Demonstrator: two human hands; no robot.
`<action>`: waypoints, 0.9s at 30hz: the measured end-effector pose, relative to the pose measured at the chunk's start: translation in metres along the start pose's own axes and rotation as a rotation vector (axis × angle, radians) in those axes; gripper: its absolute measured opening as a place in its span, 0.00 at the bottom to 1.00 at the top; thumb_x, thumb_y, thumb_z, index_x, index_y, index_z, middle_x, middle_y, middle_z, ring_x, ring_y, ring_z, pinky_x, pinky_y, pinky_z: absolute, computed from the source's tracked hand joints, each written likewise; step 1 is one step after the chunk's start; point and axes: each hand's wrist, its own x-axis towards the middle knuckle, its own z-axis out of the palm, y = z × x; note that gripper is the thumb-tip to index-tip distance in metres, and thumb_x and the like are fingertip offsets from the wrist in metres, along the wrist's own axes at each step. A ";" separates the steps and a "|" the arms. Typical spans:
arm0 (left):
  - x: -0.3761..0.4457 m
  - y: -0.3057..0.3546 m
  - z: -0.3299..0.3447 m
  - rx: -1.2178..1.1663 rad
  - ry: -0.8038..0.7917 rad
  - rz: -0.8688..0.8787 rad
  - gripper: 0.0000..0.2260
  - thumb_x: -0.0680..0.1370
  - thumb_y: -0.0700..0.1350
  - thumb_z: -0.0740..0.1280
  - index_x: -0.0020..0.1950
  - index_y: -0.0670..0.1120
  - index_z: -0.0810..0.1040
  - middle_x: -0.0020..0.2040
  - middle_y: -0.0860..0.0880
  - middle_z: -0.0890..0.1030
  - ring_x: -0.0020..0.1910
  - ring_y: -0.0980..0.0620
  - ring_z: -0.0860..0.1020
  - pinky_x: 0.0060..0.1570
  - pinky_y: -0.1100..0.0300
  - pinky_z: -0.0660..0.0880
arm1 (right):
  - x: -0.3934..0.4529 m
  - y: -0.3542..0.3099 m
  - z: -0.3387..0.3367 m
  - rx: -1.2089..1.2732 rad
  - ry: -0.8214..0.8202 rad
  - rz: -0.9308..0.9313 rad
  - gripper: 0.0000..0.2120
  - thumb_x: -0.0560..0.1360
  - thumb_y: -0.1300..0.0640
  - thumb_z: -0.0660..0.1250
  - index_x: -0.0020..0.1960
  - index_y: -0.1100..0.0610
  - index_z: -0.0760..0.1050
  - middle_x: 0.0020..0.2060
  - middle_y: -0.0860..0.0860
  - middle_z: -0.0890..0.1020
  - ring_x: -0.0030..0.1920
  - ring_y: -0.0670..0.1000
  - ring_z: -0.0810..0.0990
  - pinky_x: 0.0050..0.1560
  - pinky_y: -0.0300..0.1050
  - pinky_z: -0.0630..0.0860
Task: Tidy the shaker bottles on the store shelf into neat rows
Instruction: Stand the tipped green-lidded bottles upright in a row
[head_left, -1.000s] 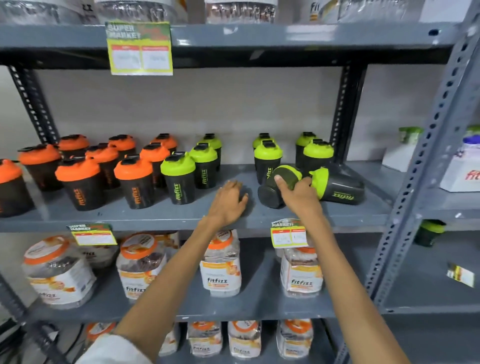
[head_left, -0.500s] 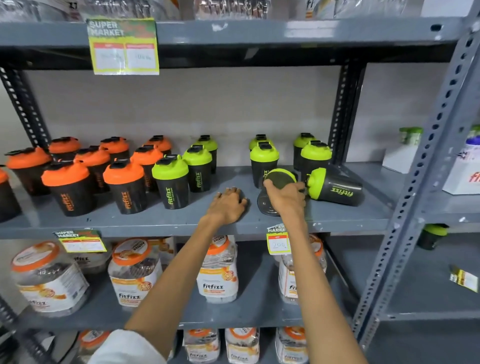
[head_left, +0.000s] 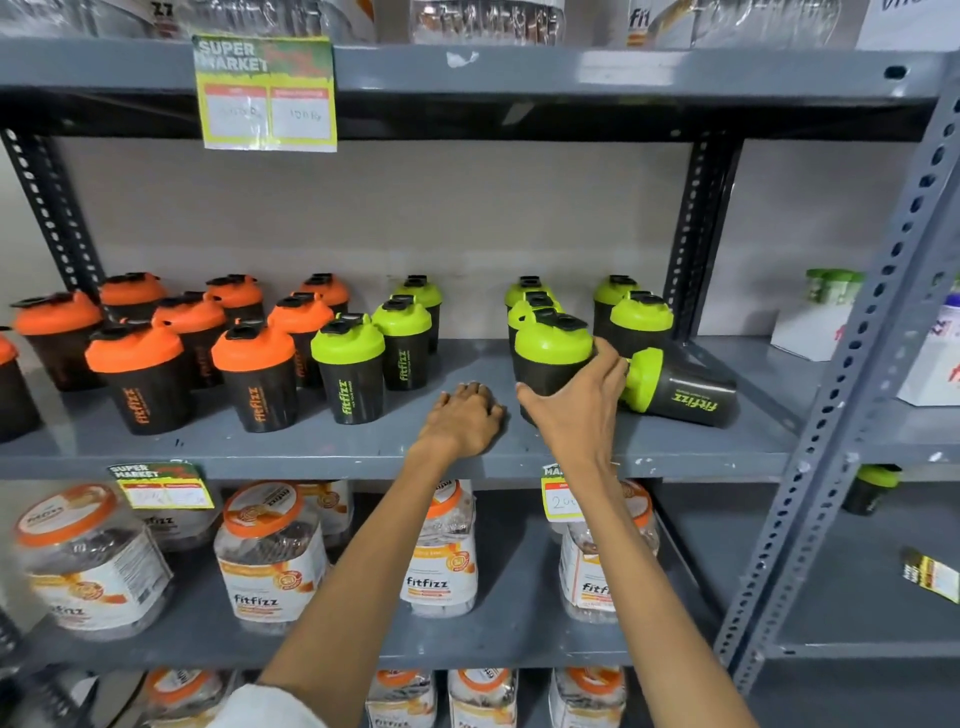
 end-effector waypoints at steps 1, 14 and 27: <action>0.000 0.000 0.000 0.007 0.000 0.001 0.20 0.81 0.53 0.53 0.64 0.42 0.72 0.68 0.41 0.72 0.70 0.42 0.68 0.71 0.44 0.61 | 0.000 0.000 0.005 -0.031 0.015 -0.006 0.46 0.57 0.46 0.81 0.67 0.59 0.62 0.62 0.58 0.70 0.62 0.60 0.71 0.61 0.52 0.74; 0.004 -0.005 0.004 0.024 -0.004 0.022 0.20 0.82 0.51 0.51 0.68 0.41 0.70 0.70 0.41 0.71 0.71 0.42 0.67 0.72 0.43 0.59 | -0.011 0.008 0.011 -0.043 0.070 0.045 0.48 0.61 0.34 0.76 0.67 0.61 0.62 0.60 0.59 0.70 0.60 0.59 0.71 0.59 0.51 0.74; 0.003 0.007 -0.001 0.012 -0.060 -0.061 0.21 0.83 0.50 0.50 0.72 0.42 0.66 0.75 0.43 0.66 0.75 0.45 0.62 0.75 0.45 0.55 | 0.050 0.065 -0.090 -0.736 -0.248 -0.421 0.41 0.66 0.62 0.74 0.75 0.63 0.58 0.63 0.62 0.69 0.59 0.63 0.69 0.58 0.56 0.72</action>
